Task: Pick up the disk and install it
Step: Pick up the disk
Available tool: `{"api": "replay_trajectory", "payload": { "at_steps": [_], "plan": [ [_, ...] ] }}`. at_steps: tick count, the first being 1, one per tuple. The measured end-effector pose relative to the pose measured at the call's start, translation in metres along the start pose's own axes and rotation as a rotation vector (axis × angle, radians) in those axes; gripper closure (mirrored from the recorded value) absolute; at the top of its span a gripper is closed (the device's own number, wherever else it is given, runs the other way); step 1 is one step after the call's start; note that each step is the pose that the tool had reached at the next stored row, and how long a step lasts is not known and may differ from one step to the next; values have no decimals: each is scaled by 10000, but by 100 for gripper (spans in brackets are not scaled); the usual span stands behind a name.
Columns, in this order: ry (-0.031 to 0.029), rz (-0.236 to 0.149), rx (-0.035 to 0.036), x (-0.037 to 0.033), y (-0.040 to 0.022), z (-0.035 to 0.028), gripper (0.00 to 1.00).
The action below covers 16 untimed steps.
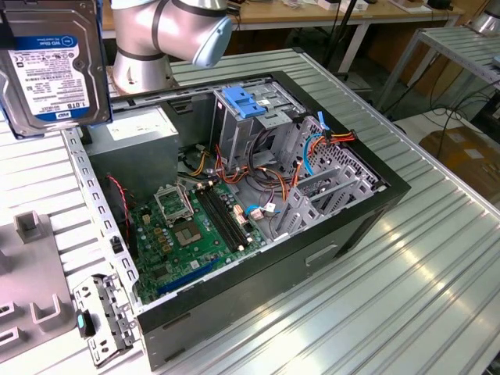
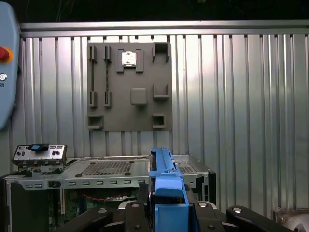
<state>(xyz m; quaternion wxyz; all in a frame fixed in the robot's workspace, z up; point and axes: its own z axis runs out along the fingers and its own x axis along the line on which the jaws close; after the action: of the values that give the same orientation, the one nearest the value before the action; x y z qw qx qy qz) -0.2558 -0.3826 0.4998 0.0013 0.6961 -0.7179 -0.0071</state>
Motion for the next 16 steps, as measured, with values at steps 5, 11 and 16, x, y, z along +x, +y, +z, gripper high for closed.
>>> {"api": "replay_trajectory", "payload": {
  "at_steps": [5, 11, 16],
  "plan": [
    [1, 0, -1, 0, -107, -1, 63],
    [0, -1, 0, -1, -253, -1, 63],
    [0, 1, 0, -2, -307, -2, 63]
  ]
}}
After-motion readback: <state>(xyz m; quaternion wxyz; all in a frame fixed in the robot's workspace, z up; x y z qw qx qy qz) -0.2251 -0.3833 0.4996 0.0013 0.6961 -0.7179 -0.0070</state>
